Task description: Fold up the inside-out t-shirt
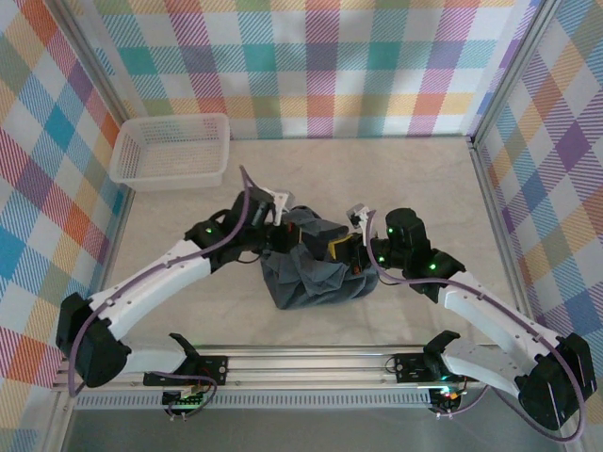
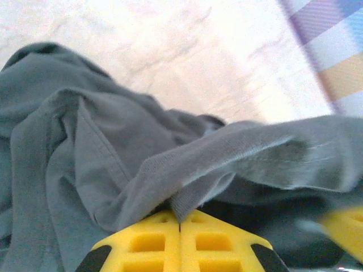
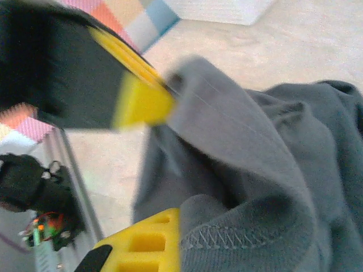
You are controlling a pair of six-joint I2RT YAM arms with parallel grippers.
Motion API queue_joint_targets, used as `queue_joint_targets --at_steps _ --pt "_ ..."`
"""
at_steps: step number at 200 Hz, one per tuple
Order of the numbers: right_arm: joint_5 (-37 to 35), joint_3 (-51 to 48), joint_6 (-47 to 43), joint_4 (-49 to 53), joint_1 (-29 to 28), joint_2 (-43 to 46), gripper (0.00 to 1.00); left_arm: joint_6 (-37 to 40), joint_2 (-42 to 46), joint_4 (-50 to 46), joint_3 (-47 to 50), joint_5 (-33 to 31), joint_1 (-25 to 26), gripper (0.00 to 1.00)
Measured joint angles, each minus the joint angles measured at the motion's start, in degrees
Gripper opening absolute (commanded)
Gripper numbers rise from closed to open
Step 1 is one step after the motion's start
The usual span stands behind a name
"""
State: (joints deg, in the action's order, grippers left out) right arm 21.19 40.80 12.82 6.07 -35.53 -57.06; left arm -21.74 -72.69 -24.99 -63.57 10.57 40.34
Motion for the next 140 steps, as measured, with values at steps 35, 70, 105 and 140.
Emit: queue_joint_targets --at_steps 35,70,105,140 --pt "-9.75 0.15 -0.11 5.25 0.79 -0.17 0.0 -1.64 4.35 -0.9 -3.8 8.59 -5.29 0.0" --pt "-17.86 2.32 1.66 10.62 3.52 -2.58 0.0 1.9 5.31 -5.68 -6.93 15.54 -7.61 0.0" --pt "-21.75 3.69 4.63 12.92 6.82 -2.4 0.0 8.7 3.93 -14.62 -9.05 12.57 -7.52 0.03" --pt "-14.93 3.74 4.7 13.05 7.96 -2.16 0.0 11.13 3.61 -15.65 -8.07 12.59 -7.96 0.31"
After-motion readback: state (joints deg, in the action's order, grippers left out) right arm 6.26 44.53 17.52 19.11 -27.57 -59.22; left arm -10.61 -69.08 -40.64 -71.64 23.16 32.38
